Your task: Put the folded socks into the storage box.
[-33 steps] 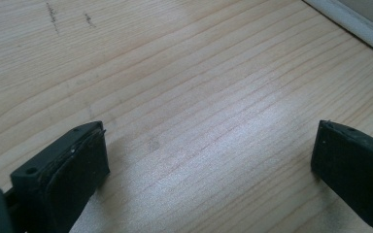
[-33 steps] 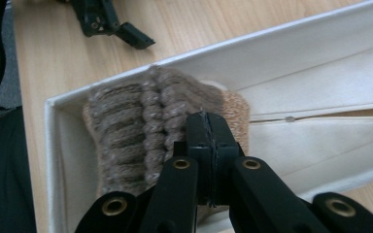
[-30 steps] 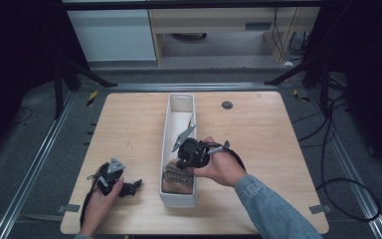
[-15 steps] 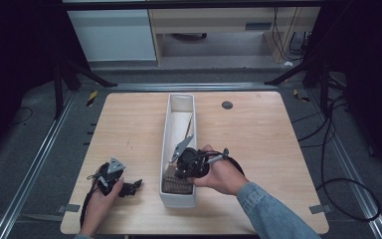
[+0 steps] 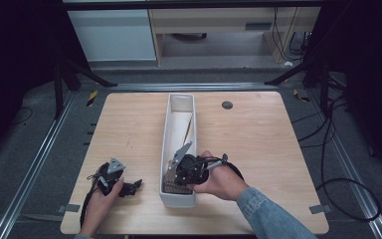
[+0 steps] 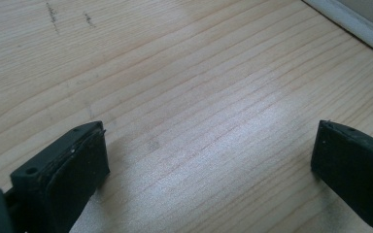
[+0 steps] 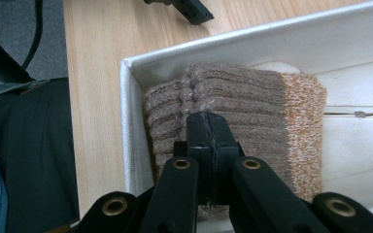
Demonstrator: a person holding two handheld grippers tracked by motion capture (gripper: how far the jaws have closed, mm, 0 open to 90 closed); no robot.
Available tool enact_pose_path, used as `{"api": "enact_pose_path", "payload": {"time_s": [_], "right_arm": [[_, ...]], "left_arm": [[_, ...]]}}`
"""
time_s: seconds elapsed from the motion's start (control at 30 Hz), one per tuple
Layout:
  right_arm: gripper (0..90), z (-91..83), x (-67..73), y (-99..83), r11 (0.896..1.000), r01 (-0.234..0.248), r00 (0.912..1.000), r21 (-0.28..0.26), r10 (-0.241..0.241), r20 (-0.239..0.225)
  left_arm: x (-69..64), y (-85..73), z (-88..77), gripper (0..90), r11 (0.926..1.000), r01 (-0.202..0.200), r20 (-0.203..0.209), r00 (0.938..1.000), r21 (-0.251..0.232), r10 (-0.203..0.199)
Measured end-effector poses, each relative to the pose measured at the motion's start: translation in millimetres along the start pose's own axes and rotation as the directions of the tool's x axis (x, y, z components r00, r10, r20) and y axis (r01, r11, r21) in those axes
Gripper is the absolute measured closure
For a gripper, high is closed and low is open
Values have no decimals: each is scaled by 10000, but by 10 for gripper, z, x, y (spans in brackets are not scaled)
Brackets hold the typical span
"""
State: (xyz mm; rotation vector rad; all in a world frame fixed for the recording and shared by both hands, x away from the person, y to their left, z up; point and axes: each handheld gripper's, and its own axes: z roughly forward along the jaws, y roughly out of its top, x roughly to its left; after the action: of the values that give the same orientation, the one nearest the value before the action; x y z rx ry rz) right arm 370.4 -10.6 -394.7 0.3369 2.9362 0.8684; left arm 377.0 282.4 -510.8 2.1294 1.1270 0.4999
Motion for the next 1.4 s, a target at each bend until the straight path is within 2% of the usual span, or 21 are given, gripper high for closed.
{"api": "enact_pose_path", "payload": {"time_s": [0.4,1.4], "right_arm": [[900,74,32,-27,9999,22,10000,121,-22,-44],[900,233,78,-2,9958,307,9995,863,-308,-3]], "left_arm": [[0,0,0,0,10000,1,-1,10000,-1,-1],[2,1,-2,0,10000,-39,-14,10000,25,39]]}}
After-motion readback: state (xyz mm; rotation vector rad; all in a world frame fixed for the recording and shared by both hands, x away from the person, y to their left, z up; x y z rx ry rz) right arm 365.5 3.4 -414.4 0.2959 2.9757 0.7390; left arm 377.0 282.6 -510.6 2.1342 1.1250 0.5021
